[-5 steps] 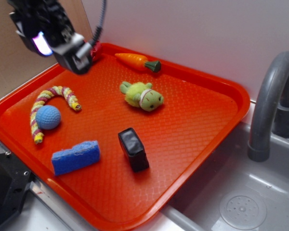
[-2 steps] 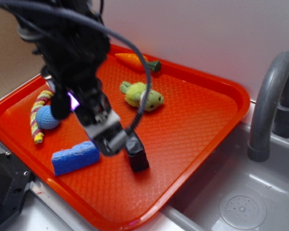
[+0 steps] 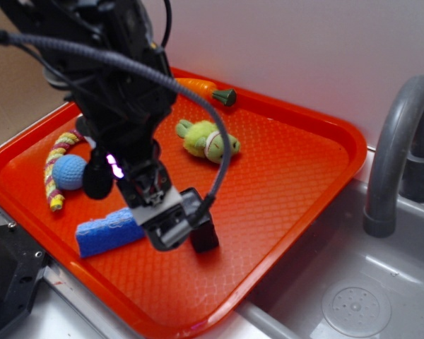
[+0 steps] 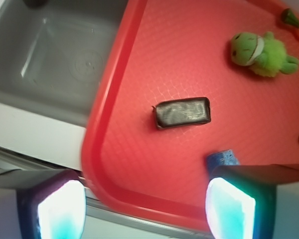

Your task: Grab the black box.

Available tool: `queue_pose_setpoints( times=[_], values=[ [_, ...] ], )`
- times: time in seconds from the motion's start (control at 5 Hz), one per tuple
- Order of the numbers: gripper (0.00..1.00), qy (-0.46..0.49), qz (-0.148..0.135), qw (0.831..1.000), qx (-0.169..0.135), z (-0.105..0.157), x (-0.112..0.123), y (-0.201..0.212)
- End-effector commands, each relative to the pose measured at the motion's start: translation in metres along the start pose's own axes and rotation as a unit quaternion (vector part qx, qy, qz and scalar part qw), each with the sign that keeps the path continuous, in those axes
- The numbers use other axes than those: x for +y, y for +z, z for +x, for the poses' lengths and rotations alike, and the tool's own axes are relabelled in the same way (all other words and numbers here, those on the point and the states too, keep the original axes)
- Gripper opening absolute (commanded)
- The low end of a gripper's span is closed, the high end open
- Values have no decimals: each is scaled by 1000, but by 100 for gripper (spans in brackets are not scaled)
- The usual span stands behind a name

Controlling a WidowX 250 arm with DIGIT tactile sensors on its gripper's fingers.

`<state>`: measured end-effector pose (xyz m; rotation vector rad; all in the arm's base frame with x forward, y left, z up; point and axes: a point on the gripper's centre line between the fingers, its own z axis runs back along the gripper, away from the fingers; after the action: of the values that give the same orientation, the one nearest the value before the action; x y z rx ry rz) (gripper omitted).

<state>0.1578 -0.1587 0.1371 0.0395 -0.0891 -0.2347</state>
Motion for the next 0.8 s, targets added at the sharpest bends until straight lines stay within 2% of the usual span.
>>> queue_pose_setpoints(
  times=[0.0,0.2,0.4,0.6],
  values=[
    [100,-236,63,968,-53,29,48,7],
    [100,-357,98,926,-71,44,52,-8],
    [100,-472,71,876,-66,55,44,-32],
    [100,-579,32,813,-53,47,29,-51]
  ],
)
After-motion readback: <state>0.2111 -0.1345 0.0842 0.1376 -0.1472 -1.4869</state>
